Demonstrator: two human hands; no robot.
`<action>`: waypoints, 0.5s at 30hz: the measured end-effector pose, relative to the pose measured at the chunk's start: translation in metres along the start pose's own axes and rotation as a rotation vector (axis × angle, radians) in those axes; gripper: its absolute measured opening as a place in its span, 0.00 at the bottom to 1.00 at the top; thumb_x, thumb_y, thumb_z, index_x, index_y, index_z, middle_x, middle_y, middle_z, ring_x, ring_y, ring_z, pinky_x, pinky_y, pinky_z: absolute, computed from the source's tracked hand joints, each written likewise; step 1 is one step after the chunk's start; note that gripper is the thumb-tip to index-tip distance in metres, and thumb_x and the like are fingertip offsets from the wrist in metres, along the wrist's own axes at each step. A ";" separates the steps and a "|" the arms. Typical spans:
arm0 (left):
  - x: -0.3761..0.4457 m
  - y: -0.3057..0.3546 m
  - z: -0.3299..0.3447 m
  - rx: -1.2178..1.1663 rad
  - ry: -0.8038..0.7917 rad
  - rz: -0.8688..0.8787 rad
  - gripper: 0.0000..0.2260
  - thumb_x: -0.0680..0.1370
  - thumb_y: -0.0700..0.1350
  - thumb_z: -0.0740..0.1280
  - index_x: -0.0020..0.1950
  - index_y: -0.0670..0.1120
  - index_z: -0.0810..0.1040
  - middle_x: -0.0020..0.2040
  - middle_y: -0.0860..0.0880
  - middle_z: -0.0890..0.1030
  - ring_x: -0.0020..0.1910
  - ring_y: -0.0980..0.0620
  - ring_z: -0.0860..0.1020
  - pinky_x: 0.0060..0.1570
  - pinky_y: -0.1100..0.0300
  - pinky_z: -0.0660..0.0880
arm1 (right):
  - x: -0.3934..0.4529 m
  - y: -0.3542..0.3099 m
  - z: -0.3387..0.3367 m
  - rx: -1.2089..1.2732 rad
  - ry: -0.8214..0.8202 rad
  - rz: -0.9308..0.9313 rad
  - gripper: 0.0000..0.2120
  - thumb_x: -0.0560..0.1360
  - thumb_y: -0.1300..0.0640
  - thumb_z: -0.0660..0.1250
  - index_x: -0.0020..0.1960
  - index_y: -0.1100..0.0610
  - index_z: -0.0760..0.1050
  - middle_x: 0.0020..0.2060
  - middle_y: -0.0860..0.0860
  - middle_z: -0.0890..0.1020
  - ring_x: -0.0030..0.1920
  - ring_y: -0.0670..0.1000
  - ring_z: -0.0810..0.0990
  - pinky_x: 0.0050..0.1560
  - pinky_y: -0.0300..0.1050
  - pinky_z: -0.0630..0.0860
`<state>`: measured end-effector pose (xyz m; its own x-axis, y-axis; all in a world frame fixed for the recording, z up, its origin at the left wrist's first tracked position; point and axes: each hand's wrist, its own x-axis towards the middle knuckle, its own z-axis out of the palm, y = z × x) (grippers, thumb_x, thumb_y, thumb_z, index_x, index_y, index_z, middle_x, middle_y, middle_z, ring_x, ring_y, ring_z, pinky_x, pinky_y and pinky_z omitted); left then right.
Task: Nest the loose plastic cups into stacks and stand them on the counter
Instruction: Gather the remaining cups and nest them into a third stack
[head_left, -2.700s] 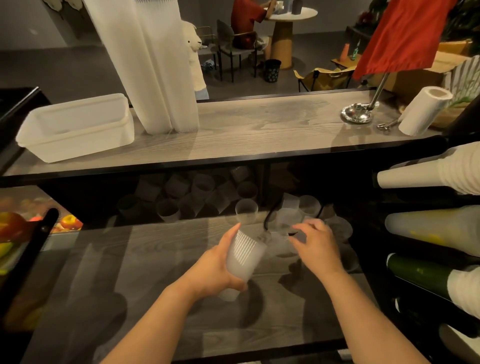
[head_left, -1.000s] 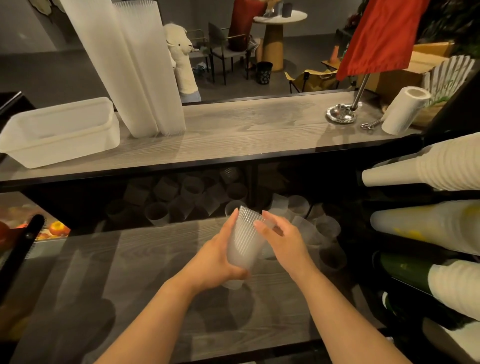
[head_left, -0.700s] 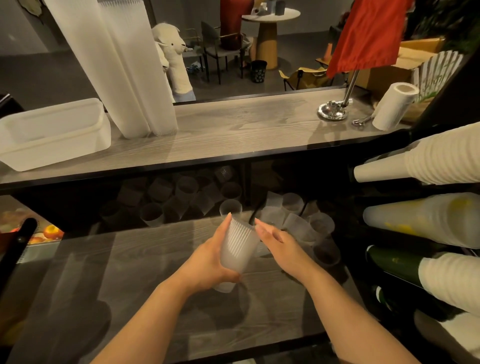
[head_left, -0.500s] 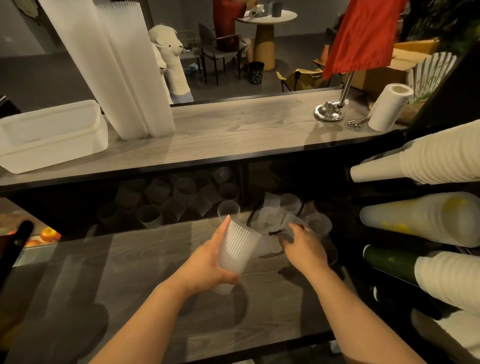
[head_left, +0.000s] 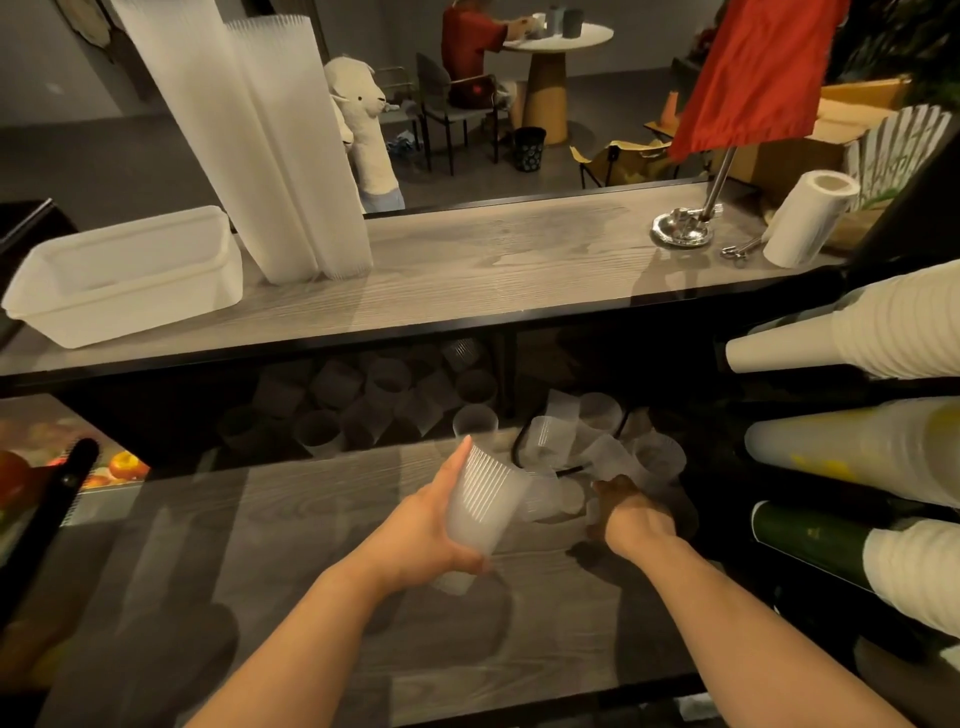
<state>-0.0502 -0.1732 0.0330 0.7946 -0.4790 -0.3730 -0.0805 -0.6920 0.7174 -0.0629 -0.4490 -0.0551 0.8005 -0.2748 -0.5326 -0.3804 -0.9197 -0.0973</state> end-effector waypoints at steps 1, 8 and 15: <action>0.000 -0.001 -0.001 -0.001 0.001 0.002 0.59 0.66 0.49 0.81 0.69 0.81 0.35 0.71 0.54 0.67 0.61 0.51 0.74 0.58 0.53 0.78 | 0.001 -0.001 0.001 -0.031 -0.007 0.004 0.22 0.74 0.42 0.65 0.65 0.46 0.69 0.64 0.51 0.71 0.61 0.57 0.75 0.58 0.56 0.76; 0.002 -0.003 -0.001 -0.010 -0.019 0.010 0.58 0.66 0.49 0.80 0.70 0.80 0.36 0.70 0.55 0.66 0.61 0.50 0.73 0.55 0.54 0.79 | 0.002 0.000 -0.002 -0.164 -0.084 -0.013 0.26 0.72 0.41 0.67 0.67 0.48 0.68 0.64 0.52 0.68 0.63 0.59 0.72 0.60 0.58 0.74; 0.005 -0.002 0.004 0.008 -0.068 0.016 0.58 0.66 0.48 0.80 0.71 0.80 0.36 0.73 0.53 0.65 0.60 0.50 0.74 0.52 0.57 0.81 | -0.007 0.018 -0.005 -0.084 0.021 -0.003 0.18 0.81 0.53 0.60 0.69 0.54 0.69 0.65 0.55 0.72 0.63 0.56 0.74 0.61 0.50 0.73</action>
<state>-0.0484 -0.1766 0.0271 0.7504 -0.5254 -0.4010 -0.0977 -0.6882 0.7189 -0.0736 -0.4651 -0.0492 0.8115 -0.2767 -0.5147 -0.3381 -0.9407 -0.0275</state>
